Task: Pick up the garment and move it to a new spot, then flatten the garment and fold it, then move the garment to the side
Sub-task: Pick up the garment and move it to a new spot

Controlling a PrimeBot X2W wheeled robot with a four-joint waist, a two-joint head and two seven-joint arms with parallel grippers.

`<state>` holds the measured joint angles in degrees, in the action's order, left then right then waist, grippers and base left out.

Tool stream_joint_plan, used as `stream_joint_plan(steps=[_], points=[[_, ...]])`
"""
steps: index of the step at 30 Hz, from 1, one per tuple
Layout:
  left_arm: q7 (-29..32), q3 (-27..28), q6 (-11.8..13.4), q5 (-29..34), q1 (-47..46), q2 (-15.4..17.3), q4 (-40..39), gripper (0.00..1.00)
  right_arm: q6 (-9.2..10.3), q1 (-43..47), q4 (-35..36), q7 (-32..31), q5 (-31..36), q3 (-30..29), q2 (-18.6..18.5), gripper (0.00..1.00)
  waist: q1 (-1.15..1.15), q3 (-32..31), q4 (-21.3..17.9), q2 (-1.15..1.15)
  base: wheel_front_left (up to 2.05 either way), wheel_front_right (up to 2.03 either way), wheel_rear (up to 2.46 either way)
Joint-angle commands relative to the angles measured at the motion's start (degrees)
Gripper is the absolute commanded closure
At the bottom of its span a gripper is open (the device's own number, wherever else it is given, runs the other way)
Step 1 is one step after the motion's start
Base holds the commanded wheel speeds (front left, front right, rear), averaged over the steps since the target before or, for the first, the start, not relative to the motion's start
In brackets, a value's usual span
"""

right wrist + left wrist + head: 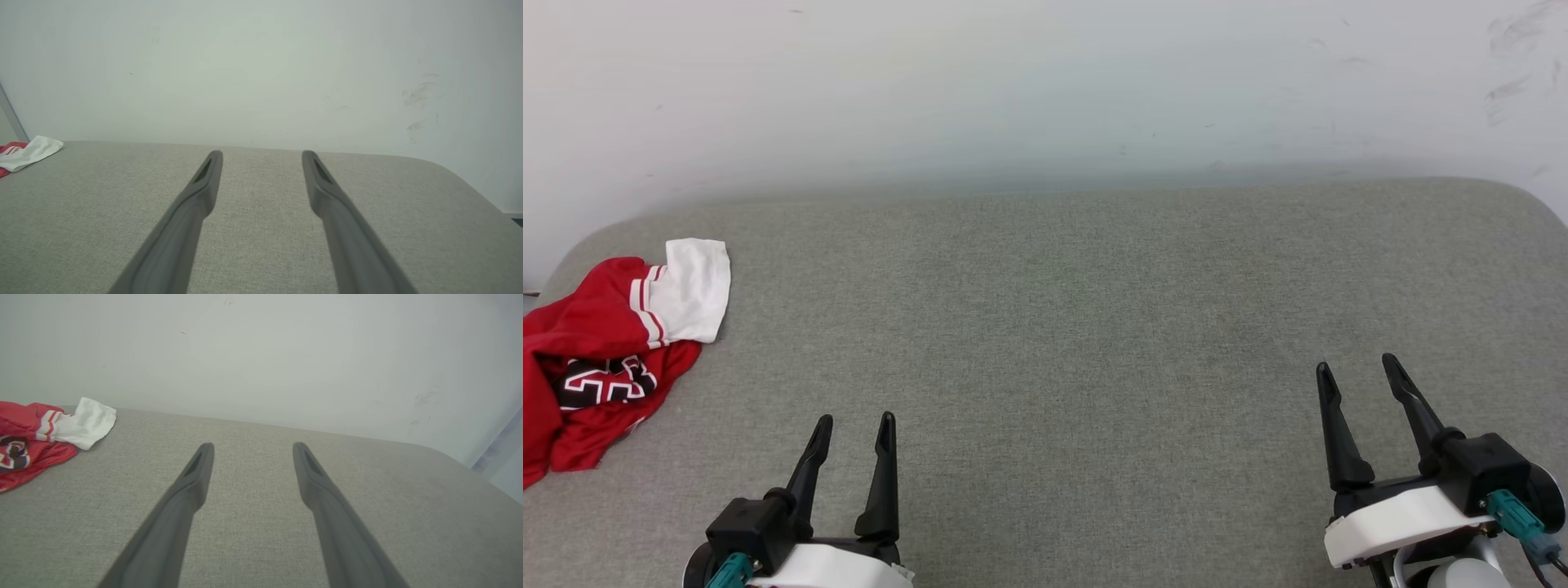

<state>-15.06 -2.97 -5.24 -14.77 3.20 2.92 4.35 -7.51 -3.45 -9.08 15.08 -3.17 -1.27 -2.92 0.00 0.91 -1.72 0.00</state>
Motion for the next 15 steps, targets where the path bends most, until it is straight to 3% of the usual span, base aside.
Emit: stream_joint_plan(steps=[1, 15], points=[[-0.18, 0.21, -0.09, 0.41, 0.01, -0.06, 0.12, 0.00, 0.04, 0.16, -0.05, 0.14, -0.33, -0.03, 0.07, 0.00, 0.00, 0.02, 0.07, 0.00, 0.00, 0.00, 0.00], [-0.17, 0.47, 2.26, 3.06, -0.38, -0.06, 0.63, 0.00, 0.04, 0.89, 0.02, 0.14, -0.28, 0.83, 0.07, 0.00, 0.00, 0.05, 3.31, 0.00, 0.00, 0.00, 0.00]])
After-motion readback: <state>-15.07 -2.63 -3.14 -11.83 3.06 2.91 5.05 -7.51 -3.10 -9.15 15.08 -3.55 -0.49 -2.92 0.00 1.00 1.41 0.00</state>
